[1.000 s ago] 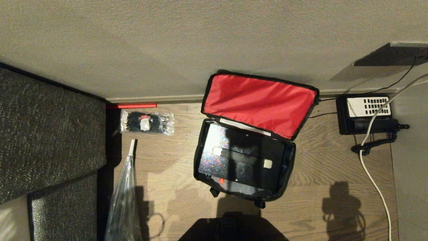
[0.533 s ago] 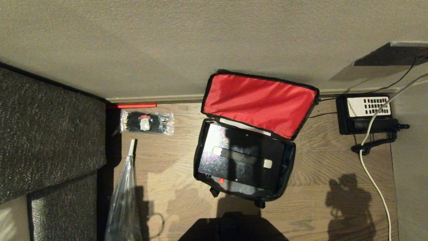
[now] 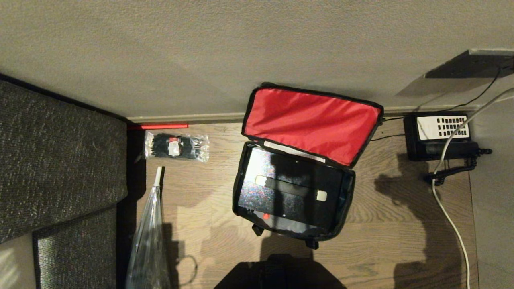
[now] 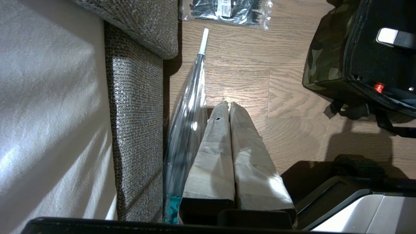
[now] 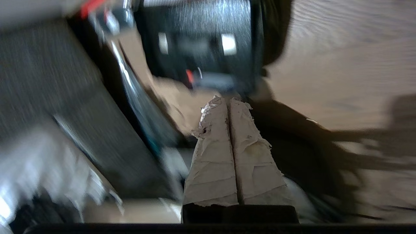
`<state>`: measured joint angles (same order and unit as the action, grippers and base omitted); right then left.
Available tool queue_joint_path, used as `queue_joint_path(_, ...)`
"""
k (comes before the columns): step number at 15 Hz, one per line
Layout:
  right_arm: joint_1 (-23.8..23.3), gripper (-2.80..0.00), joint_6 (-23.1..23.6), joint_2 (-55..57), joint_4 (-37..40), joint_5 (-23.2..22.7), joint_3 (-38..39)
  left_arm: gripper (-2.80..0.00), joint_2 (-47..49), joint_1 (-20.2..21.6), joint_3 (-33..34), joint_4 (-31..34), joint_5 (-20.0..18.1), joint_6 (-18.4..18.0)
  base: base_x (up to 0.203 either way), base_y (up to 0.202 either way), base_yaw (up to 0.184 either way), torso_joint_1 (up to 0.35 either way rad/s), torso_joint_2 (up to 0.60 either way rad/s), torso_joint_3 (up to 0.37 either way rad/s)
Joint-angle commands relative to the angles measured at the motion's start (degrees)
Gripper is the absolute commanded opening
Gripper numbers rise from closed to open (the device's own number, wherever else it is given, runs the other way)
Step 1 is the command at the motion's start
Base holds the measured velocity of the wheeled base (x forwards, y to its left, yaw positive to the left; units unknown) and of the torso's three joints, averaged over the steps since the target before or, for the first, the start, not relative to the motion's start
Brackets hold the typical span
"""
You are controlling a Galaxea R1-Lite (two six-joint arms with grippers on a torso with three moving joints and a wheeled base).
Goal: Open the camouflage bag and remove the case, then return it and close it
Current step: Close the top of the storage box
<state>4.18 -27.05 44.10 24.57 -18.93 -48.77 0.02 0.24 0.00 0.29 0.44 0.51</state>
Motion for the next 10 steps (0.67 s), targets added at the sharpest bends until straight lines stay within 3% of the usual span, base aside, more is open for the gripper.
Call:
queue_joint_path(1, 0.23, -2.80, -6.06, 25.60, -24.40, -0.42, 2.02, -2.80, -0.02, 0.02, 0.18, -0.03, 0.00, 0.02, 0.000, 0.000, 0.000, 0.000, 0.00, 0.000)
queue_joint_path(4, -0.68, -2.80, -10.17, 43.79, -54.12, -0.81, 6.75, -2.80, -0.02, 0.02, 0.18, -0.03, 0.00, 0.02, 0.000, 0.000, 0.000, 0.000, 0.00, 0.000)
queue_joint_path(7, -2.59, -2.80, -17.92, 51.81, -72.06, -1.07, 10.38, -2.80, -0.02, 0.02, 0.18, -0.03, 0.00, 0.02, 0.000, 0.000, 0.000, 0.000, 0.00, 0.000)
queue_joint_path(8, -2.82, 0.00, -18.66, 52.43, -75.62, -1.50, 11.93, -2.80, -0.02, 0.02, 0.18, -0.03, 0.00, 0.02, 0.000, 0.000, 0.000, 0.000, 0.00, 0.000)
queue_joint_path(10, -2.94, 0.00, -18.43, 53.54, -81.25, -3.82, 14.11, -2.80, -0.02, 0.02, 0.18, -0.03, 0.00, 0.02, 0.000, 0.000, 0.000, 0.000, 0.00, 0.000)
